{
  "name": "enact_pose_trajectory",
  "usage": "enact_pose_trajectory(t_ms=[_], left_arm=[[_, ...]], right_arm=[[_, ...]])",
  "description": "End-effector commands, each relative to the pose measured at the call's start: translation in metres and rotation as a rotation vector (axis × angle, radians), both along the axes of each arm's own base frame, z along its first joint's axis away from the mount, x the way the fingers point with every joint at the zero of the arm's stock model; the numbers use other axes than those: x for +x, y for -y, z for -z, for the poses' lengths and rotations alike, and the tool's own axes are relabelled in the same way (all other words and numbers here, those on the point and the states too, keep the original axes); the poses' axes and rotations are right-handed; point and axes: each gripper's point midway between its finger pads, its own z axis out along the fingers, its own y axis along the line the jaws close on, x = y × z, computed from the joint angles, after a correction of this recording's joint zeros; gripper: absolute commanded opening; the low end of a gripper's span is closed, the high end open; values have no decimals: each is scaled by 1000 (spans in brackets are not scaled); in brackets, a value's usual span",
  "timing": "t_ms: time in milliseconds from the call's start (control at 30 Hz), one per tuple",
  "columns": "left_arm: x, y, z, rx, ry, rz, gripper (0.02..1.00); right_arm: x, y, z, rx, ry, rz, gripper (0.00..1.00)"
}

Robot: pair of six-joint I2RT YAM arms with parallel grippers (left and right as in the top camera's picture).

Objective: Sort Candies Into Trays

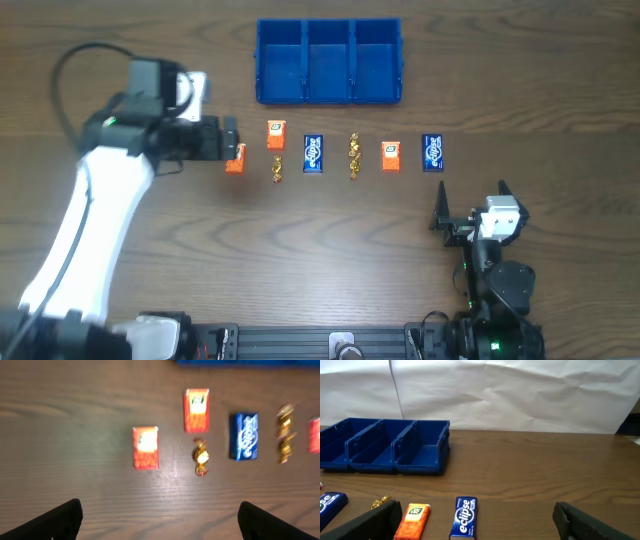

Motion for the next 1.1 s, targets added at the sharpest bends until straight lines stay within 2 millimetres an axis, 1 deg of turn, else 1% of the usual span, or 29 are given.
enact_pose_trajectory(t_ms=[33,67,100,133,267,333,467,667,733,800,933,1100], left_arm=[[14,22,54,44,-117,21,1000],[17,25,68,67,-137,24,1000],[18,25,76,87,-151,16,1000],[19,24,89,116,-177,1,1000],[23,21,122,156,-228,-8,996],[26,22,131,158,-234,-8,991],[25,20,138,165,-251,-18,991],[28,6,149,166,-276,-61,978],[28,5,153,167,-283,-63,972],[29,6,157,168,-284,-64,939],[34,4,158,159,-275,-89,858],[34,4,160,161,-274,-90,805]], right_arm=[[0,-3,2,-14,-2,-17,998],[0,-3,2,-14,-2,-17,998],[0,-3,2,-14,-2,-17,998],[0,-3,2,-14,-2,-17,998],[0,-3,2,-14,-2,-17,998],[0,-3,2,-14,-2,-18,998],[0,-3,2,-14,-2,-17,998],[0,-3,2,-14,-2,-17,998],[0,-3,2,-14,-2,-17,998],[0,-3,2,-14,-2,-18,998],[0,-3,2,-14,-2,-17,998],[0,-3,2,-14,-2,-17,998]])
